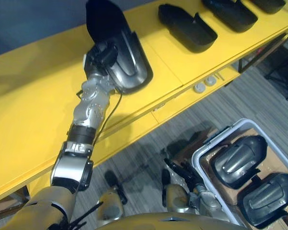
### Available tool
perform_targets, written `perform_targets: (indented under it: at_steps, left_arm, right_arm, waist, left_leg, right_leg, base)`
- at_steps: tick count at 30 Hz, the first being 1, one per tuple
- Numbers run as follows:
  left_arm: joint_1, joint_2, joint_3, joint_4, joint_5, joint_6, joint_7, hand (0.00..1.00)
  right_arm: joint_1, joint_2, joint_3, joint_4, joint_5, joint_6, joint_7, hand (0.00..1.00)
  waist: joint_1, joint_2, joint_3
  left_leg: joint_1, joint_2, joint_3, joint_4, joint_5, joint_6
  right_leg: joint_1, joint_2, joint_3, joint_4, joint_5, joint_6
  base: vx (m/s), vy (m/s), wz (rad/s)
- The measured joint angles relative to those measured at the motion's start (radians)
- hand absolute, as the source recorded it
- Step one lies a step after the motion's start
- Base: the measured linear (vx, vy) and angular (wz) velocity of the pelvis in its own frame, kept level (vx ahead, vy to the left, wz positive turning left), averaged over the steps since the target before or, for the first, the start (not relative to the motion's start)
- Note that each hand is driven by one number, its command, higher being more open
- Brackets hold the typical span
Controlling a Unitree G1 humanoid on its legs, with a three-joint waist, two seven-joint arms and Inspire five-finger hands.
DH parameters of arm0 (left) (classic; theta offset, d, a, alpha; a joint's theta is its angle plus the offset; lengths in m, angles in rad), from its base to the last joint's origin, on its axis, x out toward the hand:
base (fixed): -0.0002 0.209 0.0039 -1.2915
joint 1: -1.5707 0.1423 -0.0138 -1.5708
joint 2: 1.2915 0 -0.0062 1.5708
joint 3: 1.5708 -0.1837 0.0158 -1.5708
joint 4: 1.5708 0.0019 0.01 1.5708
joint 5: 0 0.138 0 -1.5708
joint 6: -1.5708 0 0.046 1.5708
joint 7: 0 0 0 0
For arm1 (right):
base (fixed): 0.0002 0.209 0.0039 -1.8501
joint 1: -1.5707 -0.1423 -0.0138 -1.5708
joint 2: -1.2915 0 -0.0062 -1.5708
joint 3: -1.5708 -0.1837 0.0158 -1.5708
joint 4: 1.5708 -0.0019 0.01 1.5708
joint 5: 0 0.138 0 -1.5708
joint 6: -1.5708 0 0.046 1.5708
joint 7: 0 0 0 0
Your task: Walk over and take three plastic housings, then place them on the shelf
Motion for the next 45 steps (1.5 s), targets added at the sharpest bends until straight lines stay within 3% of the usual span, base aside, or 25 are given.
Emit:
perform_targets:
  at_steps: [5,12,13,29,45]
  left_arm:
    - [-0.081,0.051,0.001,0.003,0.0,-0.002,0.027,0.0]
    - [-0.142,0.073,0.001,0.042,0.0,0.036,0.011,0.0]
    - [-0.154,0.074,0.001,0.05,0.0,0.045,0.005,1.0]
    - [-0.146,0.111,0.01,0.093,-0.006,0.089,-0.101,1.0]
    - [-0.078,0.039,0.109,0.169,0.034,0.091,0.018,1.0]
  right_arm:
    - [-0.022,-0.004,0.002,-0.008,0.026,0.002,-0.001,1.0]
    - [-0.033,-0.012,0.002,-0.008,0.035,0.009,0.0,1.0]
    - [-0.037,-0.016,0.001,-0.008,0.039,0.009,0.0,1.0]
    - [-0.054,-0.027,-0.004,0.0,0.042,0.005,0.001,1.0]
    - [-0.02,-0.026,-0.001,0.001,0.082,-0.075,-0.063,1.0]
  waist:
    - [0.01,0.0,0.058]
    - [0.021,0.008,0.075]
    - [0.022,0.01,0.085]
    - [0.019,0.028,0.1]
    - [-0.013,0.069,0.064]
  left_leg:
    - [-0.038,0.018,-0.004,0.066,-0.035,0.003]
    - [-0.086,0.038,-0.021,0.162,-0.087,0.007]
    - [-0.091,0.041,-0.026,0.176,-0.093,0.009]
    - [-0.082,0.043,-0.037,0.205,-0.105,0.009]
    - [0.009,0.052,-0.012,0.202,-0.126,-0.009]
  right_leg:
    - [-0.022,0.003,0.009,0.016,-0.003,-0.004]
    - [-0.047,0.004,0.018,0.056,-0.023,-0.008]
    - [-0.051,0.003,0.017,0.071,-0.031,-0.007]
    - [-0.056,-0.003,0.019,0.136,-0.062,-0.001]
    - [0.027,0.003,0.036,0.114,-0.068,0.001]
  base:
    - [0.0,0.008,-0.03]
    - [0.0,0.011,-0.01]
    - [-0.04,0.013,0.06]
    - [-0.01,0.002,0.01]
    - [0.01,0.0,-0.04]
